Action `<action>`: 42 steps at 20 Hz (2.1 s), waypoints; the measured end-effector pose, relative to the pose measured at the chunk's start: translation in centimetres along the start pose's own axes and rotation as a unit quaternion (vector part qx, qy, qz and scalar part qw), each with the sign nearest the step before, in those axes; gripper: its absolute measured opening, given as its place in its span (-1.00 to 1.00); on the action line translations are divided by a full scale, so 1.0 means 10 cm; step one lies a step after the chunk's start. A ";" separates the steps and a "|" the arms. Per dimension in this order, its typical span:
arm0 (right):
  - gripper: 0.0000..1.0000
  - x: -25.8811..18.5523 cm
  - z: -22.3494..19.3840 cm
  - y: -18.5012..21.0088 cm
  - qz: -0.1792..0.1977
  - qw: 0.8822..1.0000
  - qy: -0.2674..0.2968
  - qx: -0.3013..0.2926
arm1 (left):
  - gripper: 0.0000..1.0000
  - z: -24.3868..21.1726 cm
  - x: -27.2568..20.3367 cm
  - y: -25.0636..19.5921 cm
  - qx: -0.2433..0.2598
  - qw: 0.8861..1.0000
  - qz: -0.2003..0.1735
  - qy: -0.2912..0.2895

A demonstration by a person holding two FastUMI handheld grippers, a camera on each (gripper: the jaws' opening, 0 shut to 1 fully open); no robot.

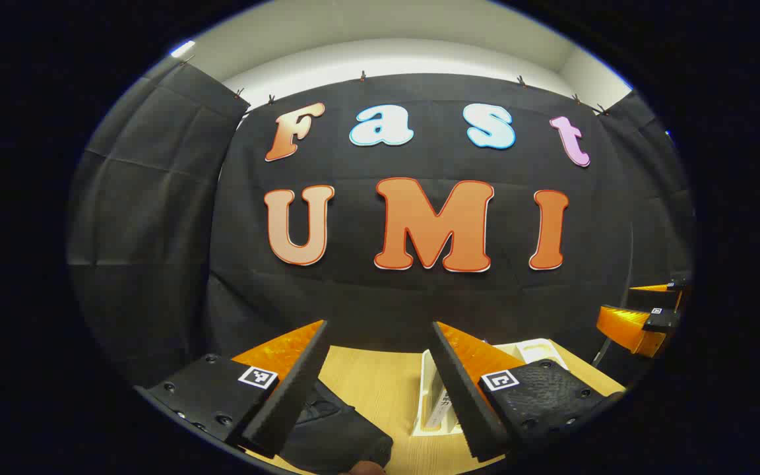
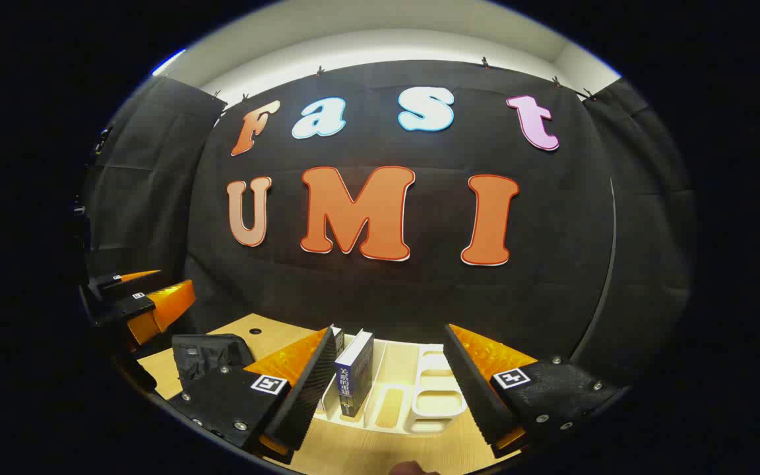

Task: Open the schoolbag, grab two books from the bookshelf and put them into the schoolbag.

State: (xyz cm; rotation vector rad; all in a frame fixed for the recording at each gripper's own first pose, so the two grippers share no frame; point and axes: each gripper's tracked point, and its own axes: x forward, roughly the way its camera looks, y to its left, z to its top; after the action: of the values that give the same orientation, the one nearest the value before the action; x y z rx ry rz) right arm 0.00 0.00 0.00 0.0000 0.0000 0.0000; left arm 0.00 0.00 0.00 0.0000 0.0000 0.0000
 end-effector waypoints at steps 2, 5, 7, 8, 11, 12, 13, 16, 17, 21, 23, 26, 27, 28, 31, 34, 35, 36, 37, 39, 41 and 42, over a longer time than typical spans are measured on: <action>0.94 0.02 -0.01 -0.08 -0.016 1.000 -0.002 -0.022 | 0.90 -0.01 0.00 -0.07 0.005 1.000 -0.002 -0.004; 0.94 0.03 0.06 0.01 0.001 1.000 -0.010 -0.015 | 0.90 0.01 0.03 -0.17 0.014 1.000 -0.008 -0.006; 0.94 0.05 0.04 0.01 0.004 1.000 -0.009 -0.018 | 0.90 0.01 0.05 -0.25 0.016 1.000 -0.013 -0.004; 0.95 0.07 0.03 0.02 0.006 1.000 -0.006 -0.015 | 0.90 -0.02 0.06 -0.28 0.019 1.000 -0.014 -0.003; 0.94 0.09 -0.02 0.08 0.016 1.000 0.003 -0.005 | 0.90 -0.04 0.08 -0.32 0.024 1.000 -0.018 -0.001; 0.94 0.09 -0.03 0.07 0.014 1.000 0.002 -0.006 | 0.90 -0.03 0.08 -0.36 0.018 1.000 -0.025 -0.004; 0.94 0.09 -0.02 0.07 0.016 1.000 0.001 -0.005 | 0.92 -0.02 0.07 -0.38 0.014 0.999 -0.028 -0.006; 0.94 0.11 -0.04 0.08 0.016 1.000 0.003 -0.001 | 0.92 -0.01 0.10 -0.29 0.023 0.999 -0.021 -0.010; 0.94 0.11 -0.05 0.07 0.013 1.000 0.004 0.000 | 0.92 -0.02 0.12 -0.28 0.025 0.999 -0.021 -0.009; 0.94 0.15 -0.10 0.07 0.011 1.000 0.010 0.003 | 0.90 -0.18 0.14 -0.18 0.052 0.999 -0.014 0.005; 0.95 0.19 -0.12 0.04 0.009 1.000 0.011 0.002 | 0.92 -0.29 0.14 -0.13 0.073 0.997 -0.010 0.015; 0.94 0.26 -0.27 0.00 0.008 0.999 0.033 -0.001 | 0.92 -0.59 0.12 -0.05 0.109 0.993 -0.008 0.046; 0.95 0.27 -0.28 -0.05 0.004 0.999 0.036 -0.001 | 0.90 -0.66 0.11 -0.02 0.125 0.991 -0.006 0.053; 0.95 0.28 -0.30 -0.10 0.000 0.999 0.036 -0.002 | 0.91 -0.74 0.09 0.01 0.141 0.988 -0.006 0.060; 0.95 0.33 -0.35 -0.21 -0.010 0.999 0.035 -0.013 | 0.92 -1.05 0.04 0.09 0.187 0.979 -0.007 0.087; 0.95 0.39 -0.39 -0.30 -0.019 0.999 0.035 -0.022 | 0.97 -1.36 -0.01 0.12 0.239 0.965 -0.015 0.110; 0.95 0.40 -0.40 -0.34 -0.022 0.999 0.037 -0.021 | 0.96 -1.43 -0.01 0.13 0.261 0.958 -0.018 0.114; 0.95 0.40 -0.41 -0.34 -0.022 0.999 0.038 -0.017 | 0.96 -1.52 -0.04 0.13 0.281 0.952 -0.021 0.119; 0.95 0.39 -0.41 -0.36 -0.023 0.999 0.037 -0.015 | 0.96 -1.61 -0.05 0.12 0.298 0.946 -0.027 0.125; 0.95 0.39 -0.43 -0.39 -0.028 0.999 0.038 -0.020 | 0.96 -1.84 -0.05 0.13 0.329 0.933 -0.038 0.138; 0.95 0.39 -0.45 -0.42 -0.030 0.998 0.040 -0.025 | 0.96 -2.06 -0.11 0.15 0.361 0.919 -0.045 0.150; 0.95 0.38 -0.47 -0.45 -0.031 0.998 0.041 -0.025 | 0.96 -2.16 -0.12 0.15 0.376 0.912 -0.049 0.158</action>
State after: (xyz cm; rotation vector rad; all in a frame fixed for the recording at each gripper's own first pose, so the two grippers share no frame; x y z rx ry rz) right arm 3.80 -4.49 -4.70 -0.0509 0.0829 -0.0622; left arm -1.23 1.55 -21.57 0.7759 0.3255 -0.1001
